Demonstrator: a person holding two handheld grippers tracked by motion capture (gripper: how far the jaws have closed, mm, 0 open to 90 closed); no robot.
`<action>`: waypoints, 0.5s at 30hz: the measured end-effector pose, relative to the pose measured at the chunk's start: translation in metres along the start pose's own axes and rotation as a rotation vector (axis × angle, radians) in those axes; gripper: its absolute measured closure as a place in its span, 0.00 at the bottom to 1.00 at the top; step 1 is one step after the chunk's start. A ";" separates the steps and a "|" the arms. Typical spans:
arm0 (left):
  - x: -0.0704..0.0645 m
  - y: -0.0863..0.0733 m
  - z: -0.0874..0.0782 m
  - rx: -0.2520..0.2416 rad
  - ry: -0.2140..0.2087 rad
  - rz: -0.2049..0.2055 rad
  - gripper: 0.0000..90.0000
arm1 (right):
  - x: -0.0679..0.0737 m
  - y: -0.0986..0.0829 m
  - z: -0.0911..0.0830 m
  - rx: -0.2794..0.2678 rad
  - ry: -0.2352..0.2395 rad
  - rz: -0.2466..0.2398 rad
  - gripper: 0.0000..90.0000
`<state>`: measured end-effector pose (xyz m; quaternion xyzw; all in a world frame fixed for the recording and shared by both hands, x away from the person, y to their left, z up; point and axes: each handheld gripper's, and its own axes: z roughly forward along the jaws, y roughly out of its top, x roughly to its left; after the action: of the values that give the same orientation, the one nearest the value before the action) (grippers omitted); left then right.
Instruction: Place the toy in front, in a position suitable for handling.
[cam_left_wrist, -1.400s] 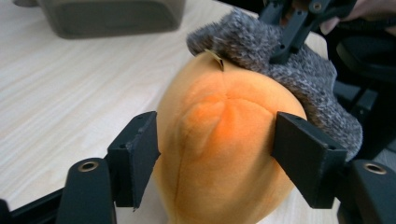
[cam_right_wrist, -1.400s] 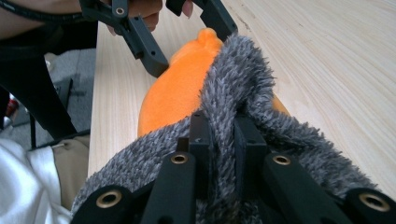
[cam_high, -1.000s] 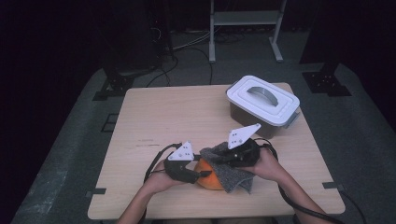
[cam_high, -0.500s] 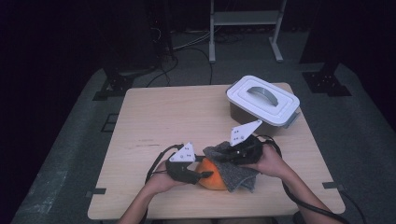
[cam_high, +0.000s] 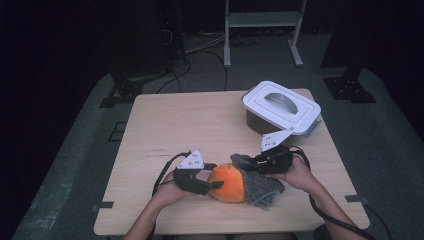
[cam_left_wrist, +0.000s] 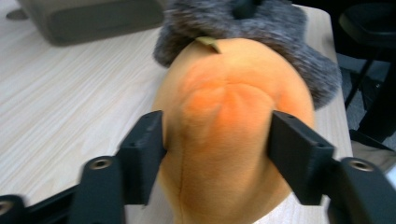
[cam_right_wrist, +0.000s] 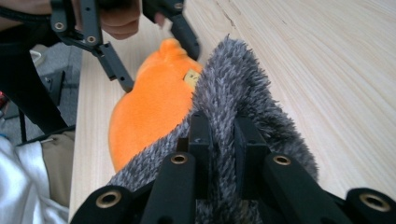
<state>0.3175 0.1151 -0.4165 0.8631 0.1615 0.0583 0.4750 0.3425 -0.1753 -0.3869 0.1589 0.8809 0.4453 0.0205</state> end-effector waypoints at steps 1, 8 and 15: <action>0.000 0.000 -0.001 0.001 -0.002 -0.005 0.36 | 0.002 -0.001 0.001 -0.006 -0.004 -0.002 0.88; -0.005 0.007 -0.002 -0.018 -0.070 -0.031 0.29 | 0.015 0.006 0.009 -0.033 0.004 -0.026 0.87; -0.008 0.006 0.000 0.011 -0.040 0.004 0.43 | 0.017 -0.002 0.006 -0.046 0.012 -0.023 0.87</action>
<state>0.3115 0.1098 -0.4110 0.8671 0.1505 0.0409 0.4732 0.3269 -0.1660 -0.3902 0.1456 0.8722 0.4663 0.0242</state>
